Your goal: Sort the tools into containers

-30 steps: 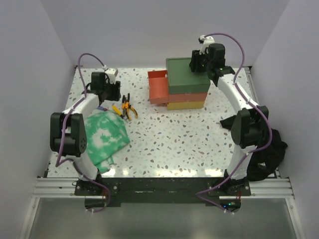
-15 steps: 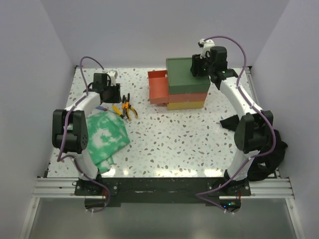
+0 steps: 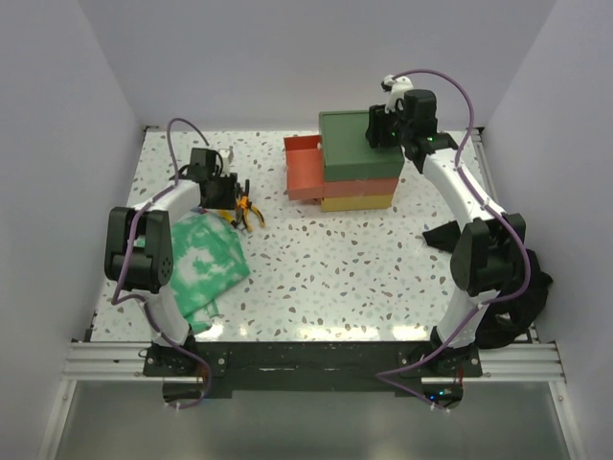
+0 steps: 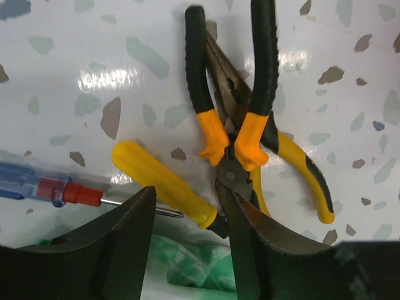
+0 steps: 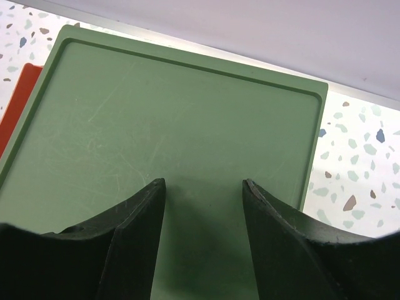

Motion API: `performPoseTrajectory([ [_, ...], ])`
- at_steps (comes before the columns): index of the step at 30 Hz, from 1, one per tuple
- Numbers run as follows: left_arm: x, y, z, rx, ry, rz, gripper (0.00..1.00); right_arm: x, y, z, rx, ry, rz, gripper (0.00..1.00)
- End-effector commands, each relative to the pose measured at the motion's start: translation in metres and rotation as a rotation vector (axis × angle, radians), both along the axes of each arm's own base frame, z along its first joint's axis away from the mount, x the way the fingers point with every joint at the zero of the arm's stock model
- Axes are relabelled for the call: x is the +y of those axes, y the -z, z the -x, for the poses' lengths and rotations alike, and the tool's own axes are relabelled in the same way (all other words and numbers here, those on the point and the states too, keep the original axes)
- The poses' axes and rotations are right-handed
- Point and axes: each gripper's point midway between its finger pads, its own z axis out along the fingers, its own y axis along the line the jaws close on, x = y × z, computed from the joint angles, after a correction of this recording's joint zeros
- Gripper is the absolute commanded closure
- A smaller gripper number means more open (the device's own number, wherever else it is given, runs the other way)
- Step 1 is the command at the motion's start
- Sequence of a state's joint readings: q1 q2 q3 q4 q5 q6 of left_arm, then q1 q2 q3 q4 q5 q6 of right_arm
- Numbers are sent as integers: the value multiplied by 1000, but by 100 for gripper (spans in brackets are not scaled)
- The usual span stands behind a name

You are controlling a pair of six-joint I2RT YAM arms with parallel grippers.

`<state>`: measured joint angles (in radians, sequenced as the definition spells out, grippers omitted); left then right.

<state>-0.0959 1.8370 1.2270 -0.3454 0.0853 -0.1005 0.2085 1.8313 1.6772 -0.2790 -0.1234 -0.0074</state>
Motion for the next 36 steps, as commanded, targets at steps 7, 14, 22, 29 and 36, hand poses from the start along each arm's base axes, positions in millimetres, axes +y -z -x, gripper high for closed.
performPoseTrajectory([
  [7, 7, 20, -10, 32, -119, 4, 48, -10, 38, 28, 151, 29, 32, 43],
  [14, -5, 27, -25, 37, -68, 47, 79, -14, 40, 35, 147, 18, 62, 42],
  [22, -33, -83, -53, -145, 34, 196, 100, -21, 44, 42, 152, 29, 91, 41],
  [29, -97, -188, -82, -429, 238, 565, 100, -21, 45, 42, 149, 29, 102, 40],
  [36, -171, -231, -87, -485, 513, 887, 100, -28, 45, 44, 145, 37, 130, 40],
])
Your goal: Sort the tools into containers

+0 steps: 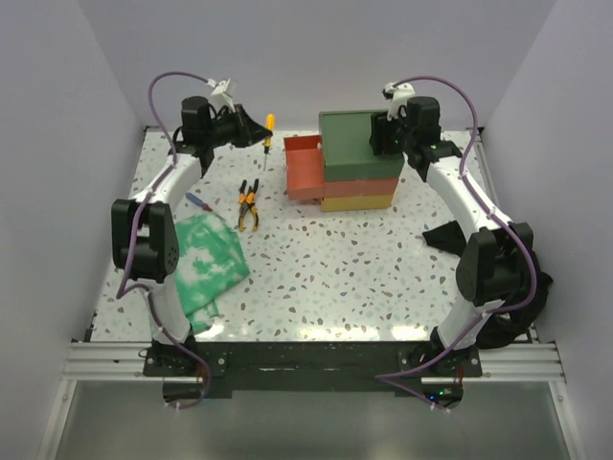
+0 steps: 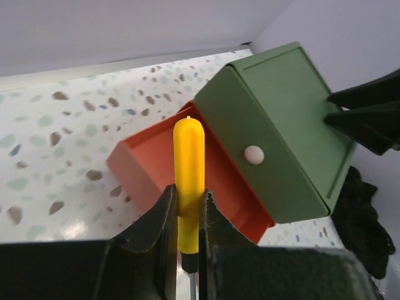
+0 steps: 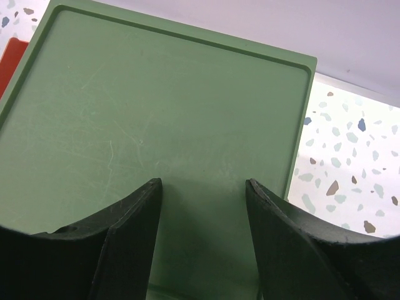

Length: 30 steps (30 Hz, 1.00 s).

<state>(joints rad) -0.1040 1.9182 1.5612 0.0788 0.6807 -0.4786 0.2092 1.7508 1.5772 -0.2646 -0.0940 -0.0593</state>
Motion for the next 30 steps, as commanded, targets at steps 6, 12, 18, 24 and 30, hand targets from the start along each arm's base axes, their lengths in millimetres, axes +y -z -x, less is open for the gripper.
performPoseTrajectory([
  [6, -78, -26, -3, -81, 270, 193, 100, -18, 44, 29, 156, 39, 74, 40],
  [12, -97, 0, -9, -39, 259, 180, 84, -17, 43, 28, 156, 37, 75, 40],
  [18, -60, -35, -19, -89, 138, 169, 50, -18, 44, 30, 157, 37, 84, 39],
  [24, 37, -6, -14, -49, -45, -16, 51, -20, 48, 34, 162, 36, 89, 39],
  [30, 117, 79, 61, 218, -249, -242, 100, -22, 49, 34, 162, 36, 101, 39],
])
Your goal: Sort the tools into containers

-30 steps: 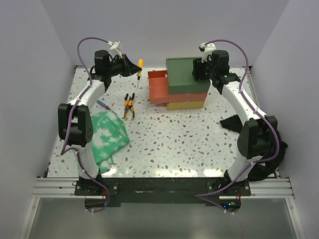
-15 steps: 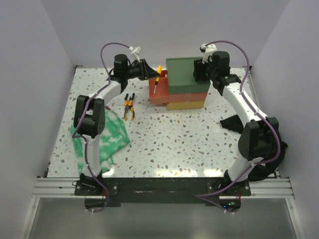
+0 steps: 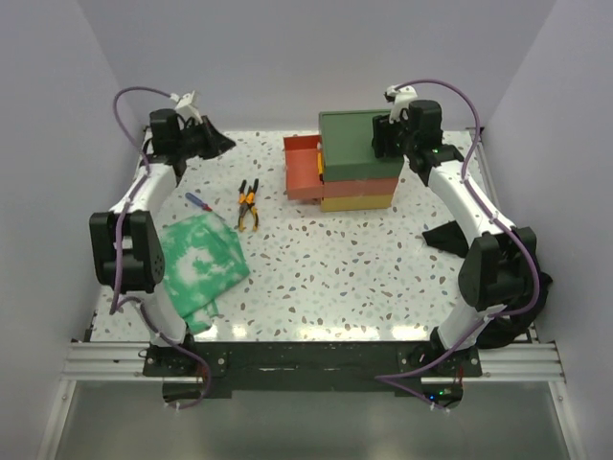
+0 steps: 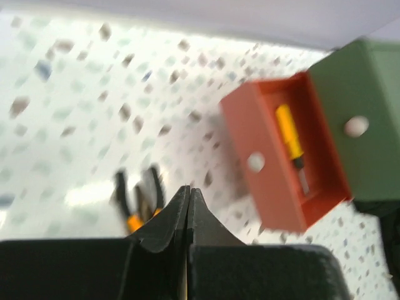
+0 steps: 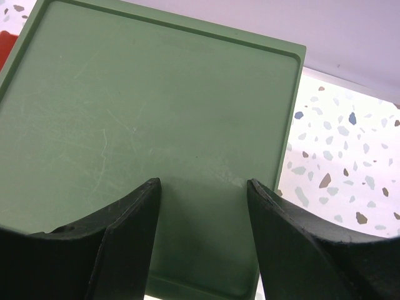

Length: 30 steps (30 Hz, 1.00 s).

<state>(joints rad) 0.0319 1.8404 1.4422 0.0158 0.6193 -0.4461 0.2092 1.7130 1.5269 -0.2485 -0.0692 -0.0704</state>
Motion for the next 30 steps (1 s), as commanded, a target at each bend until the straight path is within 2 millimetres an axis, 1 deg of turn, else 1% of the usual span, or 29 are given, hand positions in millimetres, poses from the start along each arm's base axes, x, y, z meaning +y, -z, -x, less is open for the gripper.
performPoseTrajectory([
  [1, 37, 48, 70, 141, -49, -212, 100, -16, 50, 27, 175, 23, 84, 39],
  [2, 38, 63, 86, 180, -30, -243, 100, -16, 50, 27, 176, 23, 84, 39],
  [3, 43, 70, 101, 203, -15, -295, 100, -16, 51, 27, 179, 21, 84, 39],
  [4, 46, 83, 113, 245, -9, -322, 100, -15, 53, 27, 183, 19, 86, 39],
  [5, 48, 90, 121, 267, 5, -348, 100, -15, 54, 27, 187, 20, 85, 39],
  [6, 48, 102, 137, 312, 66, -387, 100, -15, 55, 27, 188, 20, 85, 39],
  [8, 52, 114, 151, 337, 128, -453, 100, -15, 58, 26, 196, 18, 86, 39],
  [9, 60, 124, 164, 384, 149, -507, 100, -14, 58, 26, 196, 16, 84, 39],
  [11, 67, 136, 179, 446, 199, -560, 100, -14, 60, 26, 201, 16, 84, 39],
  [12, 77, 152, 199, 546, 252, -608, 100, -14, 60, 26, 202, 17, 83, 38],
  [14, 93, 160, 211, 617, 263, -634, 100, -14, 60, 25, 201, 17, 80, 38],
  [15, 111, 166, 219, 671, 243, -645, 100, -13, 61, 25, 203, 15, 78, 38],
  [16, 120, 170, 223, 696, 239, -650, 100, -12, 61, 24, 201, 13, 78, 38],
  [17, 137, 175, 226, 720, 222, -678, 100, -12, 60, 24, 201, 13, 78, 38],
  [18, 145, 182, 227, 740, 221, -686, 100, -12, 61, 22, 199, 13, 74, 38],
  [19, 153, 183, 225, 737, 210, -696, 100, -12, 62, 22, 202, 12, 74, 38],
  [20, 168, 185, 225, 749, 181, -711, 100, -11, 61, 21, 200, 12, 70, 38],
  [21, 177, 190, 222, 757, 166, -724, 100, -10, 62, 22, 204, 9, 70, 38],
  [22, 186, 190, 218, 755, 153, -744, 100, -10, 62, 21, 203, 10, 69, 38],
  [23, 199, 192, 218, 759, 149, -770, 100, -10, 61, 20, 200, 10, 68, 38],
  [24, 208, 194, 212, 748, 140, -791, 100, -10, 61, 20, 200, 9, 69, 38],
  [25, 217, 190, 204, 724, 122, -814, 100, -10, 61, 20, 198, 7, 69, 38],
  [26, 217, 186, 195, 673, 145, -815, 100, -11, 61, 21, 199, 9, 72, 38],
  [27, 209, 182, 190, 632, 184, -783, 100, -10, 62, 21, 202, 8, 72, 38],
  [28, 202, 160, 168, 540, 204, -752, 100, -12, 62, 21, 202, 11, 74, 38],
  [29, 168, 141, 153, 411, 294, -626, 100, -12, 63, 22, 205, 10, 74, 38],
  [30, 144, 127, 159, 383, 382, -536, 100, -12, 63, 22, 207, 9, 74, 38],
])
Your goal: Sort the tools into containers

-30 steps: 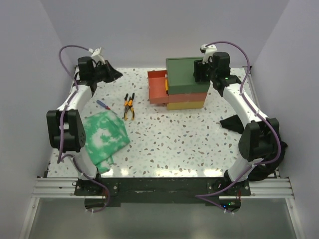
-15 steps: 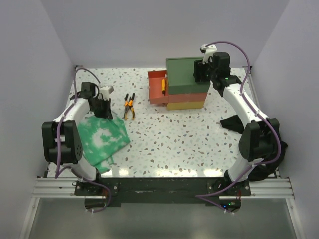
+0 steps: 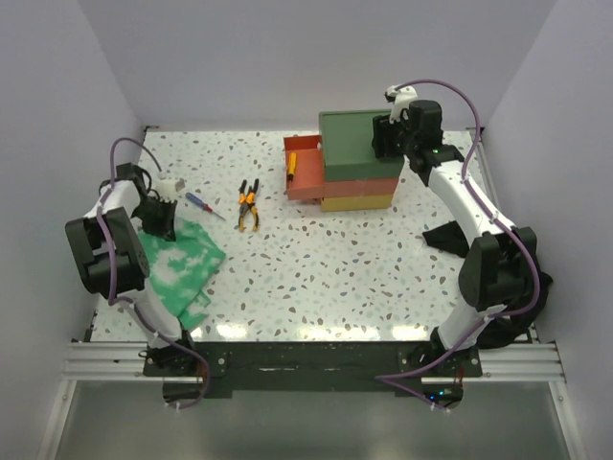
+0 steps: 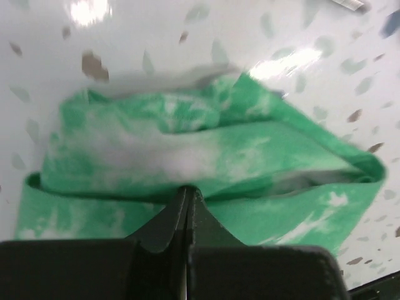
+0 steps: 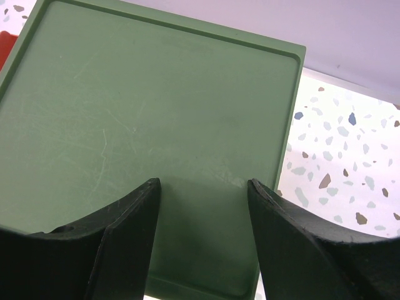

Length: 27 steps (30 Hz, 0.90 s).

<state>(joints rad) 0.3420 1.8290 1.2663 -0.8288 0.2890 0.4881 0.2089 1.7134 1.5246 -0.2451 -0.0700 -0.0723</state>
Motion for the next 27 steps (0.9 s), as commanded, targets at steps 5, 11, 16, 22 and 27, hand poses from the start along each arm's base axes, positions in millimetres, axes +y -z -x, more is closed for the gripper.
performPoseTrajectory([
  [5, -112, -129, -84, -344, 270, 475, 59, -12, 61, 21, 202, 13, 72, 38],
  [11, -67, -103, -149, -265, -338, 246, 57, -14, 56, 21, 190, 14, 85, 38],
  [16, -75, -87, -149, -216, -473, 254, 53, -18, 54, 25, 184, 19, 98, 38],
  [22, -80, -64, -141, -143, -574, 183, 45, -19, 52, 28, 180, 20, 103, 38],
  [27, -66, -46, -121, -75, -665, 81, 44, -21, 49, 29, 171, 23, 116, 38],
])
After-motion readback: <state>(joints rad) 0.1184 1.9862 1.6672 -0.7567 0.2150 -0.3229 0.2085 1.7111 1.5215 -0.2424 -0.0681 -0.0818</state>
